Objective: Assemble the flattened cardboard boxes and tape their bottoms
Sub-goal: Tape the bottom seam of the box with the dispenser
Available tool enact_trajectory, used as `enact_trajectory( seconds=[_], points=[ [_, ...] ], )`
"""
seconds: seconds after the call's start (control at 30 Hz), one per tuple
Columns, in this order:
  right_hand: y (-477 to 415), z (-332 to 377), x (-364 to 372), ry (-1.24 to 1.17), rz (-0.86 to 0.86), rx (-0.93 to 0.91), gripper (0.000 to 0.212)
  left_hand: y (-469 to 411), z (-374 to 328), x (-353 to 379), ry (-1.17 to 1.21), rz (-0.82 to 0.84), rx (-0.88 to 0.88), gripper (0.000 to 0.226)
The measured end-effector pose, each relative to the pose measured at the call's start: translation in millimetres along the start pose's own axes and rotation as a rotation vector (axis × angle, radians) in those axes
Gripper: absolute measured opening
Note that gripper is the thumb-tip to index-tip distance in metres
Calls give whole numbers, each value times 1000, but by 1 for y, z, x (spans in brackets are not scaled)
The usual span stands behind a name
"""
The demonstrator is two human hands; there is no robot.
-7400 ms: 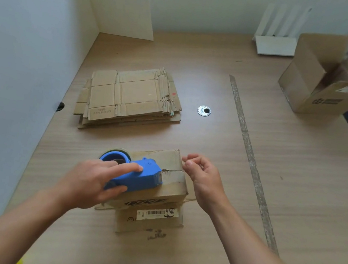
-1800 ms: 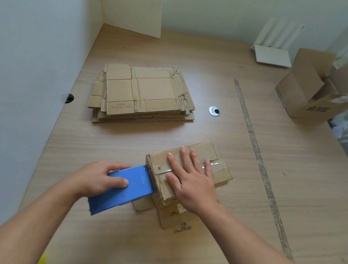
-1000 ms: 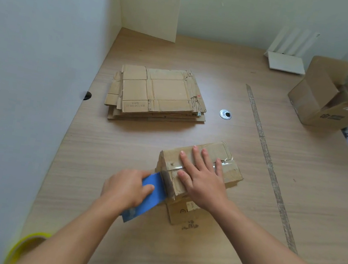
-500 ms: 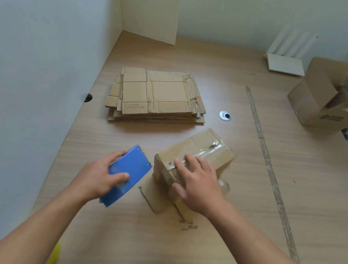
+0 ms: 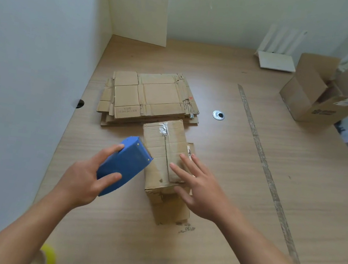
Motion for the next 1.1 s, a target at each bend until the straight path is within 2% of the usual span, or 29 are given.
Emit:
enact_trajectory(
  seconds=[0.13, 0.27, 0.33, 0.43, 0.67, 0.73, 0.83, 0.9, 1.1],
  points=[
    [0, 4, -16, -166, -130, -4, 54, 7, -18, -3, -217, -4, 159, 62],
    [1, 13, -39, -323, -289, -72, 48, 16, -39, -7, -456, -93, 432, 50],
    [-1, 17, -47, -417, -270, -109, 50, 19, -45, -6, -498, -108, 540, 44],
    [-8, 23, -52, -520, -151, -159, 55, 22, -51, -6, -540, -117, 622, 44],
    [-19, 31, -55, -577, -56, -178, 64, 26, -61, -1, -595, -90, 678, 46],
    [-22, 31, -55, -593, -60, -169, 55, 26, -63, 0, -587, -79, 687, 46],
    [-25, 32, -57, -603, -116, -147, 18, 27, -64, 0, -567, -72, 691, 47],
    [-25, 31, -58, -641, -156, -141, 2, 26, -65, -3, -538, -67, 678, 48],
    [-20, 20, -52, -742, -125, -87, 12, 19, -66, -3, -423, 41, 562, 53]
  ],
)
Point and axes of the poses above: each hand's wrist, its own y-axis away from the middle knuckle, its own x-axis out of the palm, z = x × y, the point moved 6 cm from there along -y, towards the middle knuckle, and after that the axes turned 13 degrees about z, right-handed, at the moved point
